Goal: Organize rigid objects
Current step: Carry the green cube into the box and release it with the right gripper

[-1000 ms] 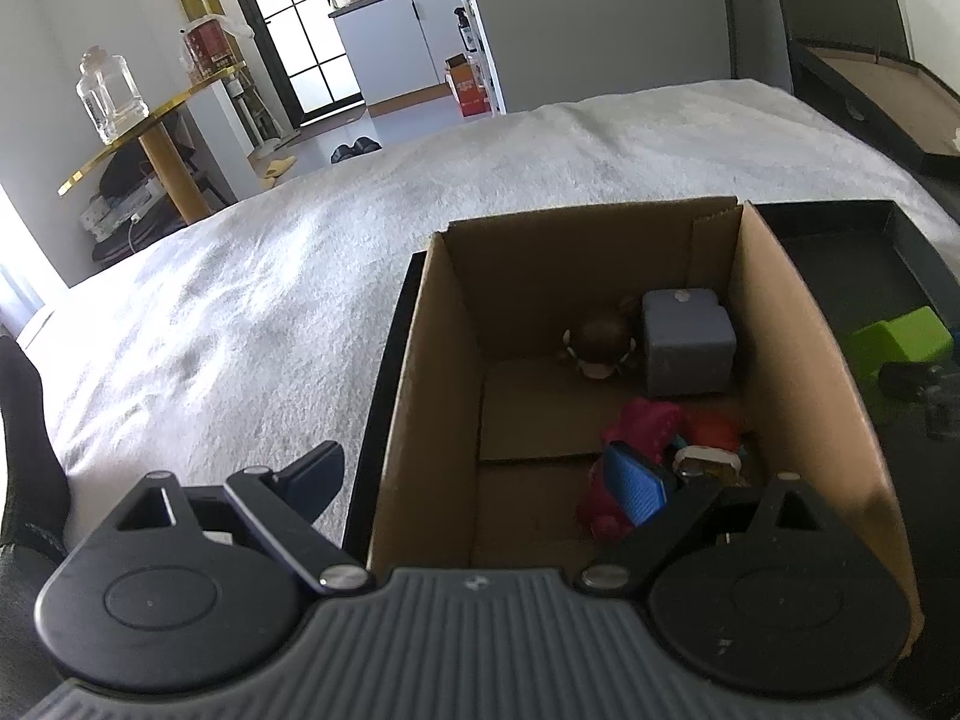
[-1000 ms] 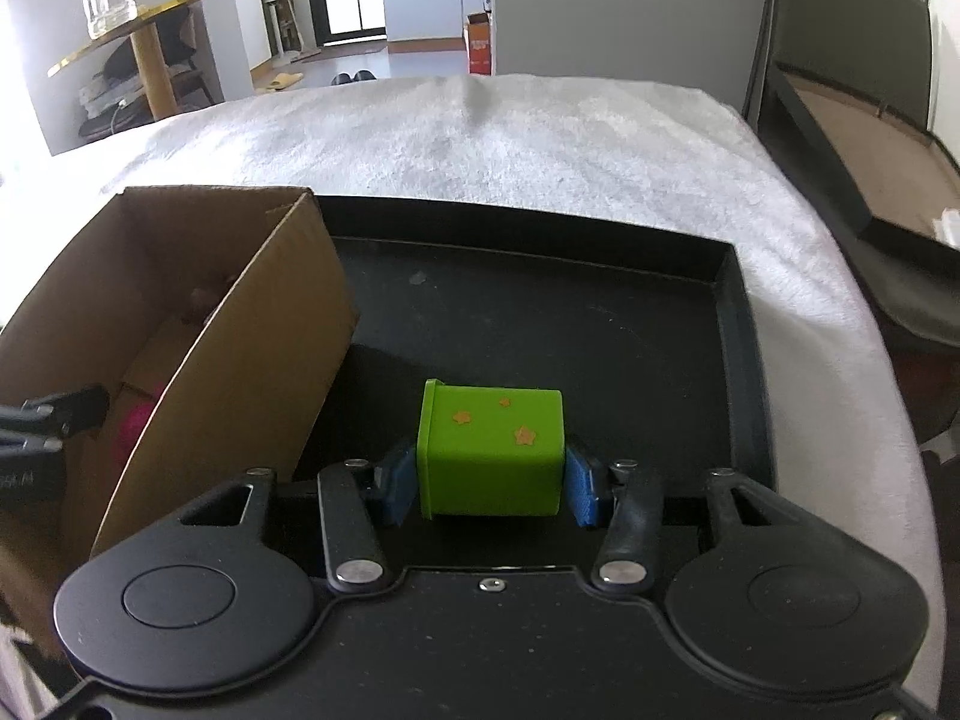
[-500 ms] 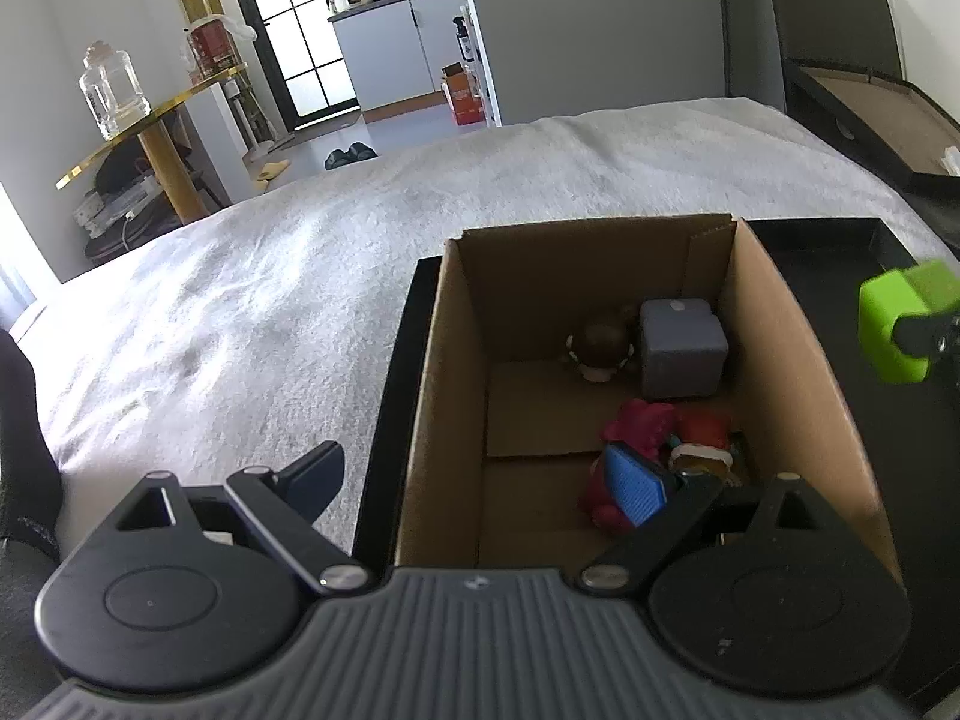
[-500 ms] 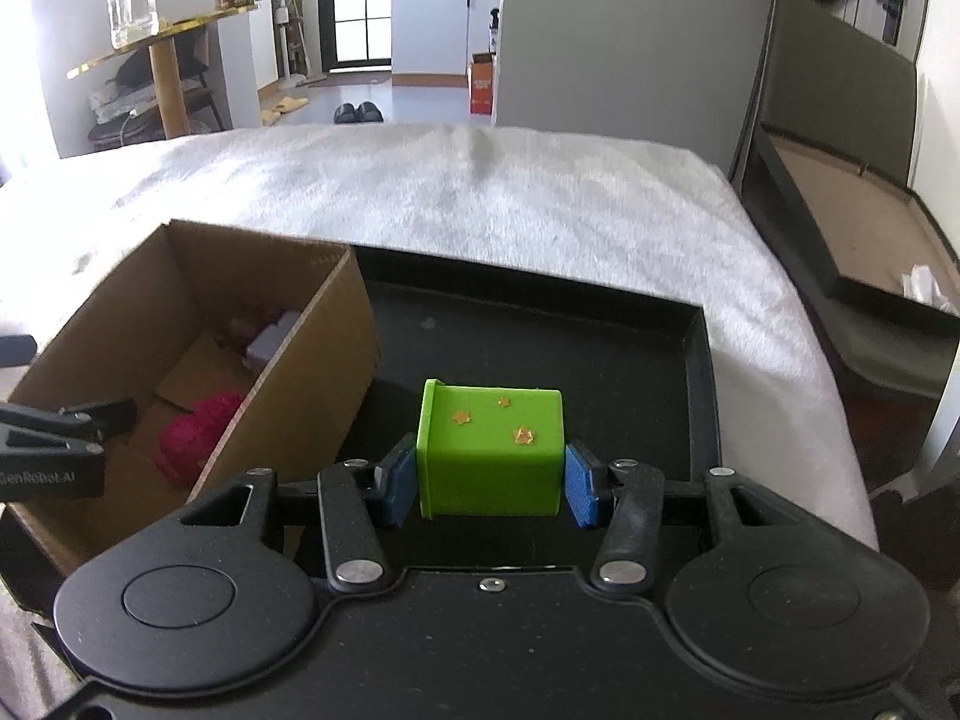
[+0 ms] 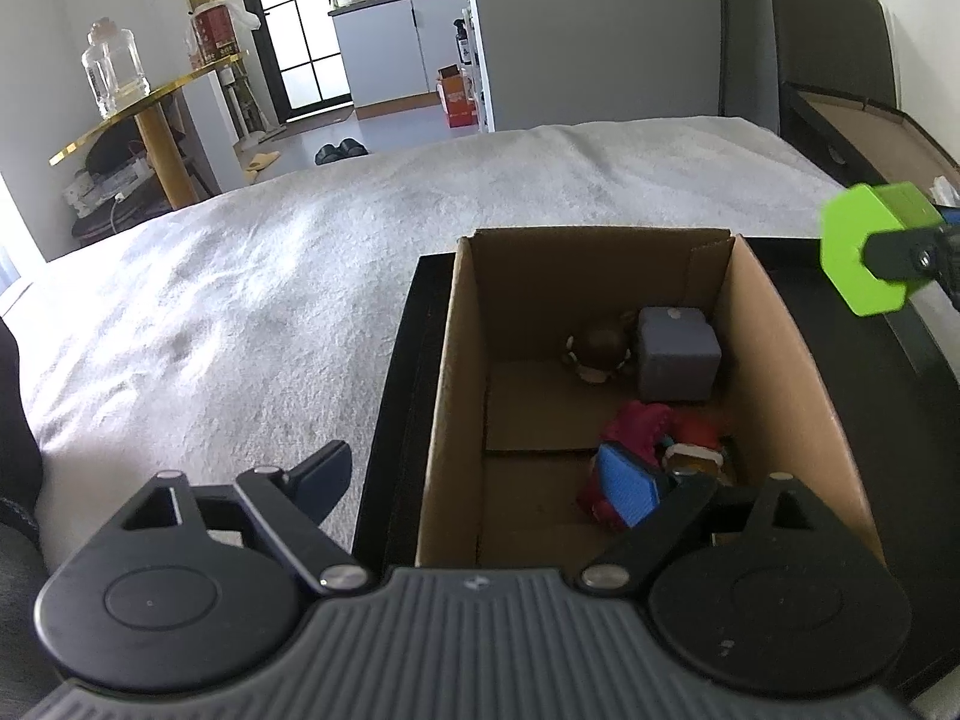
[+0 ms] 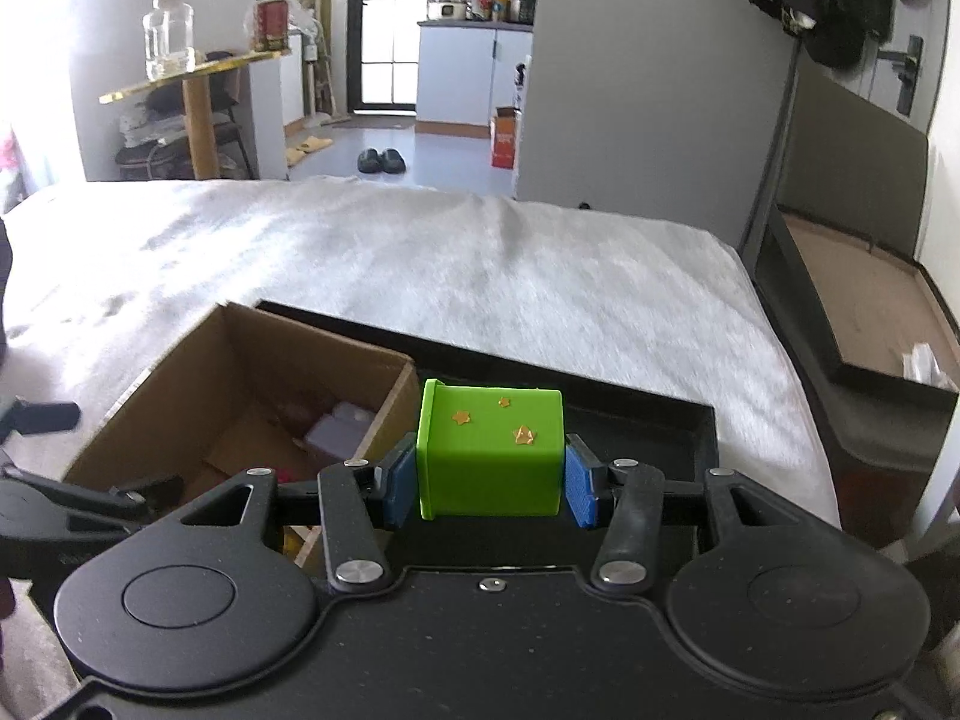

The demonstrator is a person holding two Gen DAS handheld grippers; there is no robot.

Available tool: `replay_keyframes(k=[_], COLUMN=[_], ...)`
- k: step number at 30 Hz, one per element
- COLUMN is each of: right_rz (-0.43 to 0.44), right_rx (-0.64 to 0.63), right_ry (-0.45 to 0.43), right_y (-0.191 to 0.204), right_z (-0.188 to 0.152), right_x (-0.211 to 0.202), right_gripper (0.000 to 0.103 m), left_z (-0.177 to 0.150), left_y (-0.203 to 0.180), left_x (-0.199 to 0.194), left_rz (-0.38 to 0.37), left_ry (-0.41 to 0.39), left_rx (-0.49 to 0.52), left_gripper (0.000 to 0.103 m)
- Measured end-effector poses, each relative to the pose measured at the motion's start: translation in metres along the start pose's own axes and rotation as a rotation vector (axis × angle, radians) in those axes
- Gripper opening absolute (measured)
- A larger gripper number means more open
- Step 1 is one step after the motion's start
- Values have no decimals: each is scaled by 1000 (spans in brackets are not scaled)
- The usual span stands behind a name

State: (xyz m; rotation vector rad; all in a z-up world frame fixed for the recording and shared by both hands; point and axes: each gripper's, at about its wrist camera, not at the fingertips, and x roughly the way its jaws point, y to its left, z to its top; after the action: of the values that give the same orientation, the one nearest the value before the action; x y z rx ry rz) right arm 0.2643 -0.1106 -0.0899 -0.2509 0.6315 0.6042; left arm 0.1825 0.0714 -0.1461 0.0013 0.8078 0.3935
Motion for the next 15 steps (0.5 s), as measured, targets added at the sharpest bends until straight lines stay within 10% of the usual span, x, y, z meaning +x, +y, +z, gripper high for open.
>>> replay_keyframes(k=[15], right_rz=[38], right_rx=[-67], right_ry=[-51], right_y=[38], right_z=[20], right_x=[-3], right_gripper=[48], left_z=[-4], left_y=[12], left_x=[2], left_rz=[-45], left_ry=[11], left_rx=[-41], left_gripper=[20])
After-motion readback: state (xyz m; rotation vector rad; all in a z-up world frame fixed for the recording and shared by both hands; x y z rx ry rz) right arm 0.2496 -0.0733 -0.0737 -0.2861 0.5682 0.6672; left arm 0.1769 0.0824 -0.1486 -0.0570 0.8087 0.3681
